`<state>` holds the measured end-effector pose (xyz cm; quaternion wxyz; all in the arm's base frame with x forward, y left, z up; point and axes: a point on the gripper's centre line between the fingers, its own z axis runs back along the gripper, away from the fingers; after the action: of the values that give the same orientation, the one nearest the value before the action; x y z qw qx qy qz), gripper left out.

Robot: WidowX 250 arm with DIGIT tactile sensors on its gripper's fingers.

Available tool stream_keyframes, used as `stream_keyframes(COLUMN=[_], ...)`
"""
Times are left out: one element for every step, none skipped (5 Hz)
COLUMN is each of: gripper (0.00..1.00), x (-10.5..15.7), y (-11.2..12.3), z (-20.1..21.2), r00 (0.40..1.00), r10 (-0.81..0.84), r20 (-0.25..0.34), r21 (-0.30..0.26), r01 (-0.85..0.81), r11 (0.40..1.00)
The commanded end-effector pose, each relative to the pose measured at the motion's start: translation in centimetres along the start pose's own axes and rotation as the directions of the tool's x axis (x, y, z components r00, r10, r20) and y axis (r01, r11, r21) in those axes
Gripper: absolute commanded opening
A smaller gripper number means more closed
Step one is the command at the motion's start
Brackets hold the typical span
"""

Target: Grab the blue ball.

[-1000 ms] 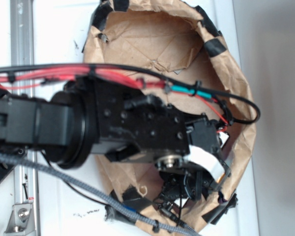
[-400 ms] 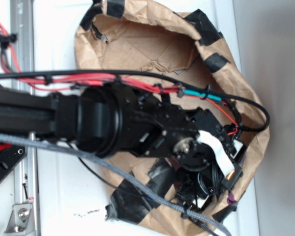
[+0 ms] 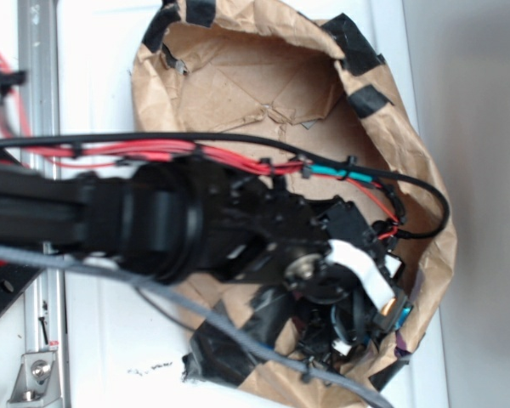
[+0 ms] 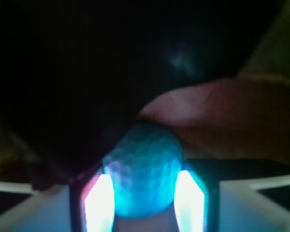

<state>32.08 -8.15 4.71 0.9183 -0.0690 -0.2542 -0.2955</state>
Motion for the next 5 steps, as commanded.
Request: stream_keyframes(gripper=[0.0,0.0,1.0,1.0,1.0], x=[-0.7,-2.4,-2.7,-2.7,-2.0], y=[2.8,3.7,3.5,2.6,1.7], z=[9.2,13.0,12.9,9.5,5.9], r00=[0.984,0.968,0.975,0.996,0.999], r10=[0.17,0.243,0.207,0.091,0.039], r20=[0.044,0.063,0.082,0.025,-0.006], r21=[0.192,0.22,0.139,0.106,0.044], r01=[-0.176,-0.251,-0.217,-0.093,-0.038], r11=[0.966,0.943,0.966,0.99,0.998])
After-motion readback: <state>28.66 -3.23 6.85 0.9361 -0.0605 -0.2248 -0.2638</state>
